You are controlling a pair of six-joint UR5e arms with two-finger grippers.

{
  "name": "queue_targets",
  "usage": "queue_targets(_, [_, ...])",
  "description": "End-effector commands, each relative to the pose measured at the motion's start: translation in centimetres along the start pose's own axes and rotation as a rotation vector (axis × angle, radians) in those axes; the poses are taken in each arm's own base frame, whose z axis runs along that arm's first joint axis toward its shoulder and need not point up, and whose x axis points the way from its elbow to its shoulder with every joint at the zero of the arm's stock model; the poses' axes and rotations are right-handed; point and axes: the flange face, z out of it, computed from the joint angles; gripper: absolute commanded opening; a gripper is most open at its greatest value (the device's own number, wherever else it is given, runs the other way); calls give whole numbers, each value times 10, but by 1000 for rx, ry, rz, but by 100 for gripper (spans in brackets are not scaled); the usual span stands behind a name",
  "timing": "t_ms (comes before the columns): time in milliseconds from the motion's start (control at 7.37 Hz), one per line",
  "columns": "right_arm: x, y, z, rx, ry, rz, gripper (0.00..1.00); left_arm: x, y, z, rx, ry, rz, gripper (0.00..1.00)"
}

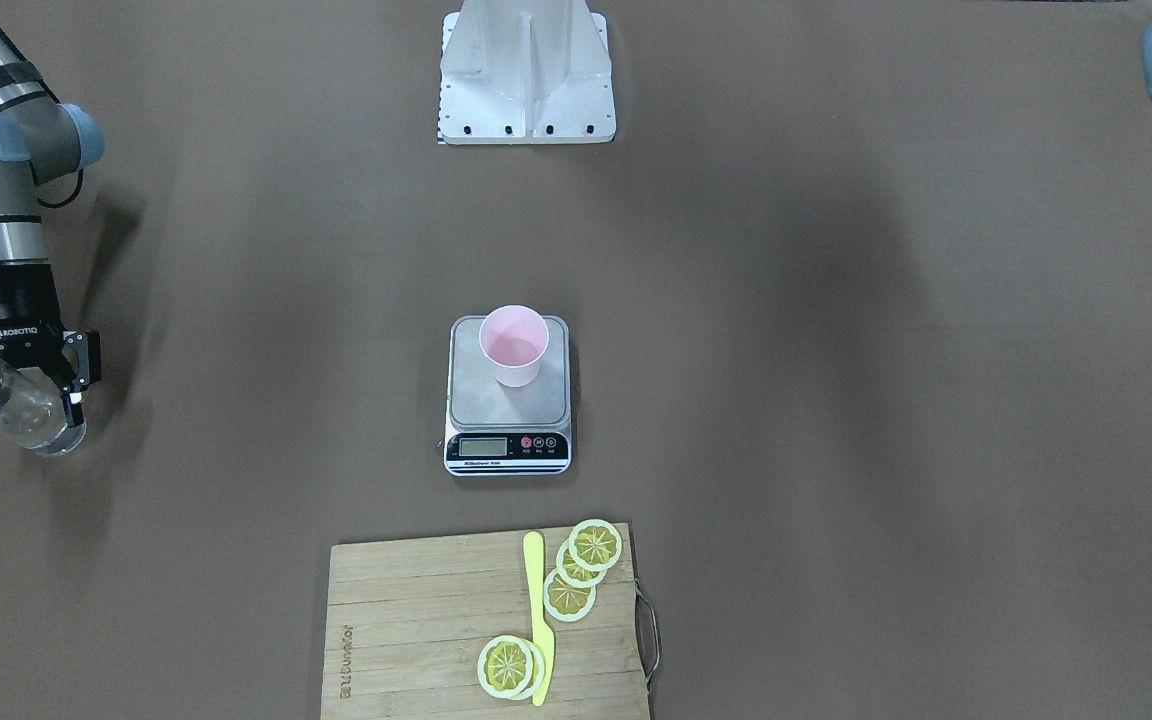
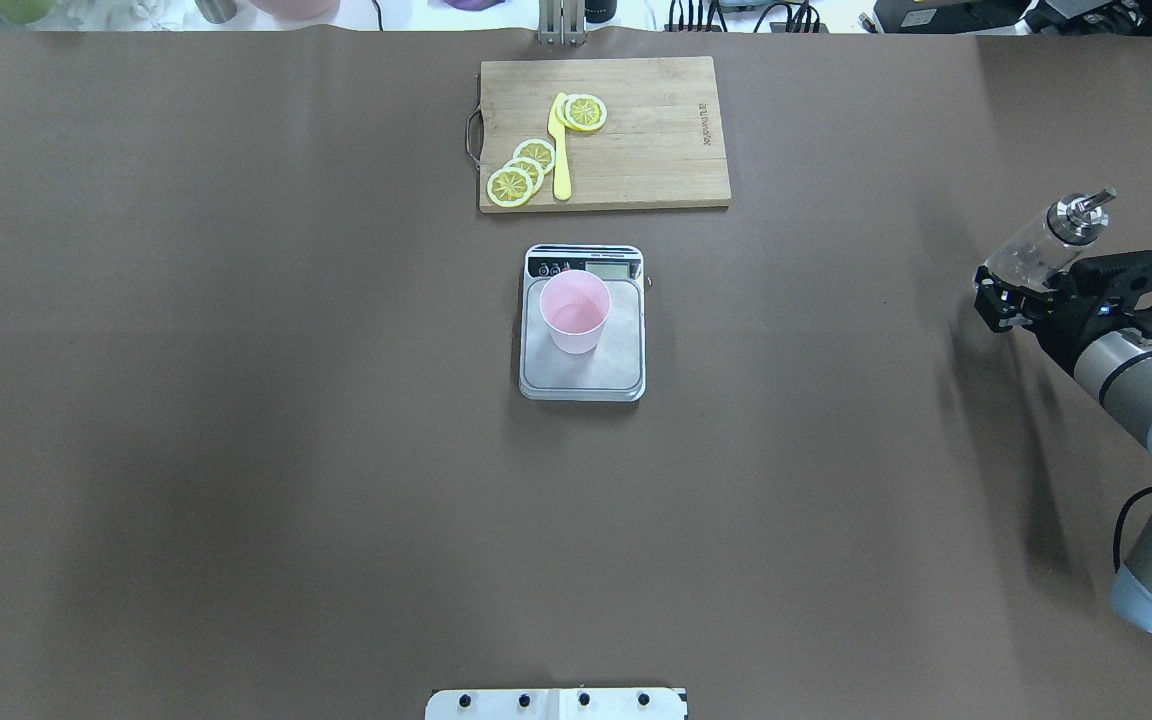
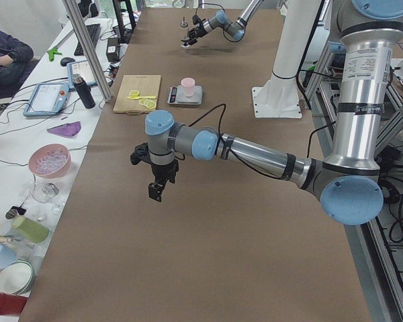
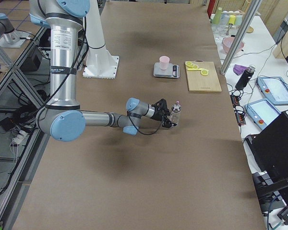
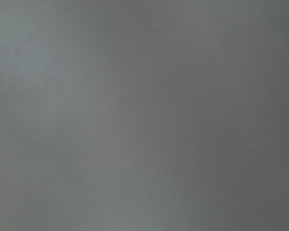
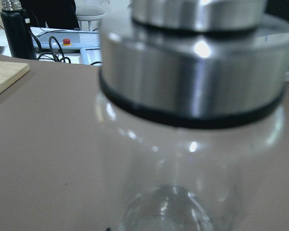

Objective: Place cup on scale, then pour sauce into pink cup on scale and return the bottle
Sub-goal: 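Lift the bottle with the right gripper and carry it over the pink cup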

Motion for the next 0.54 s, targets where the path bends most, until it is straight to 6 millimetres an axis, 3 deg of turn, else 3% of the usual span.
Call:
queue_targets(0, [-33, -28, -11, -32, 42, -25, 0, -43, 49, 0, 0, 57, -27, 98])
queue_targets(271, [-71, -37, -21, -84, 80, -72, 0, -66, 79, -2, -1, 50, -46, 98])
queue_targets(407, [-99, -44, -34, -89, 109, -111, 0, -67, 80, -3, -1, 51, -50, 98])
